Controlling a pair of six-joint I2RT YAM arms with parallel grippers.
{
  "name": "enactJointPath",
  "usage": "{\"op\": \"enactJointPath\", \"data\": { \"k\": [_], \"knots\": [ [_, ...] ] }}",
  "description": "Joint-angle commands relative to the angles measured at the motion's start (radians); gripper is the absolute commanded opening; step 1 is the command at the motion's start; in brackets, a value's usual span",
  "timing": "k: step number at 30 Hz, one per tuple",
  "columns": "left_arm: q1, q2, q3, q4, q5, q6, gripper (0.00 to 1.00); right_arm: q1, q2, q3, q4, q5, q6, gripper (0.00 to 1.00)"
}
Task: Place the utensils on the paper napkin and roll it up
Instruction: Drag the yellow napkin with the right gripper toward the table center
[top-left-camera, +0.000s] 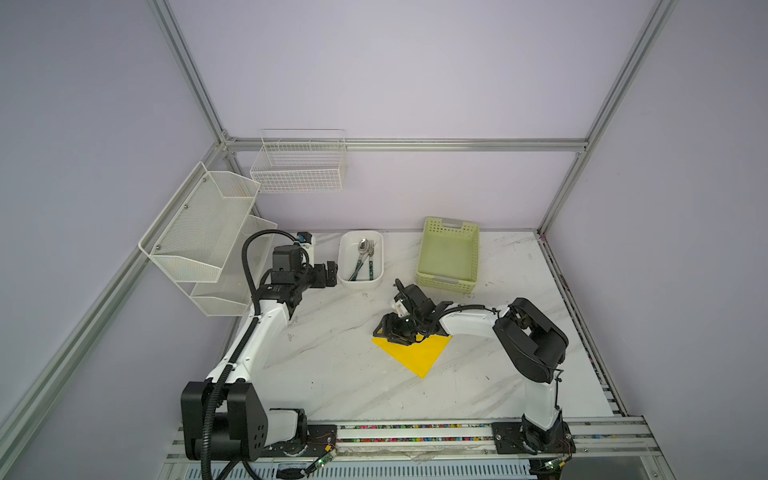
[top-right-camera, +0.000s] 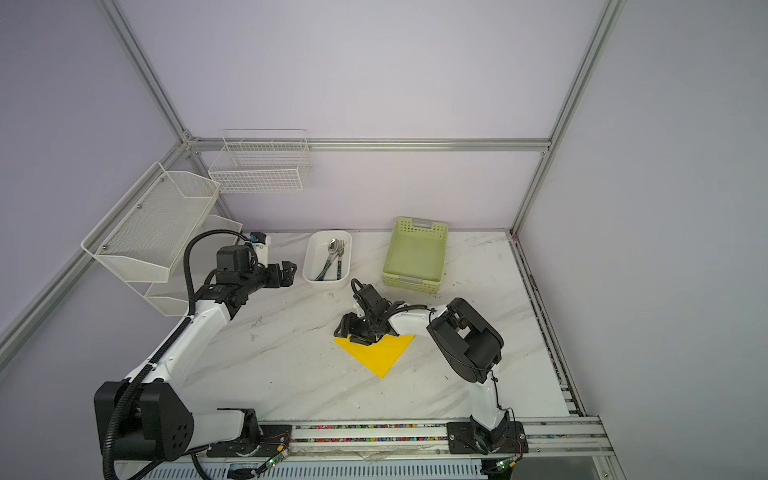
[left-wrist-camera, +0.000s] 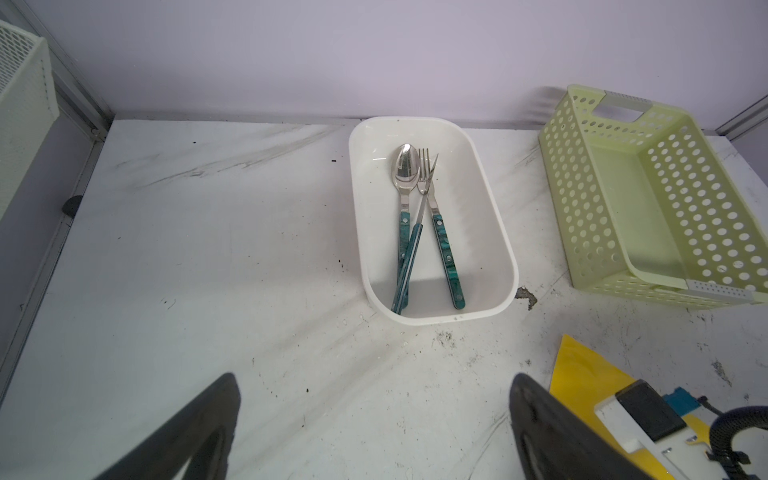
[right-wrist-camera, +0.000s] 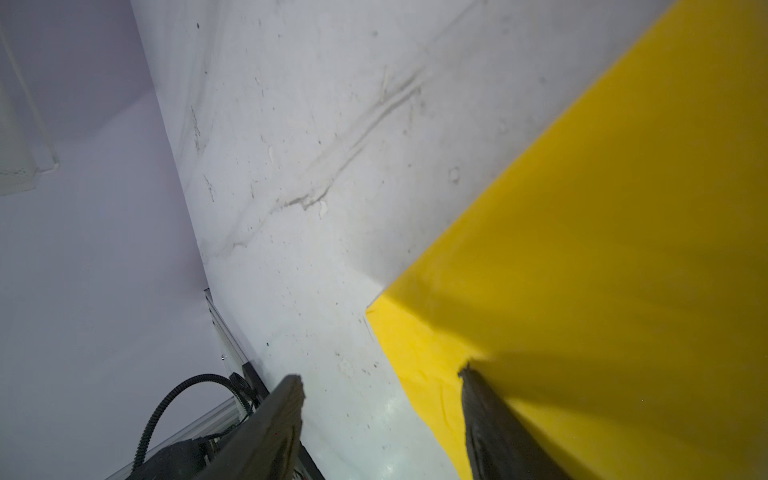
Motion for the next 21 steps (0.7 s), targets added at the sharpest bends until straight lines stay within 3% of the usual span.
{"op": "enactJointPath", "data": {
  "k": [1,9,21],
  "knots": [
    [-0.003,-0.019,-0.034,0.038,0.022,-0.012,1.0,0.006,0.062,0.009,-0.019,0.033,0.046,0.64],
    [-0.002,-0.006,-0.029,0.032,0.028,-0.013,1.0,0.011,0.115,0.05,0.038,0.024,0.089,0.64],
    [-0.003,0.02,-0.017,0.017,0.033,-0.013,1.0,0.003,0.106,0.124,0.02,0.036,0.056,0.64]
  ]
}}
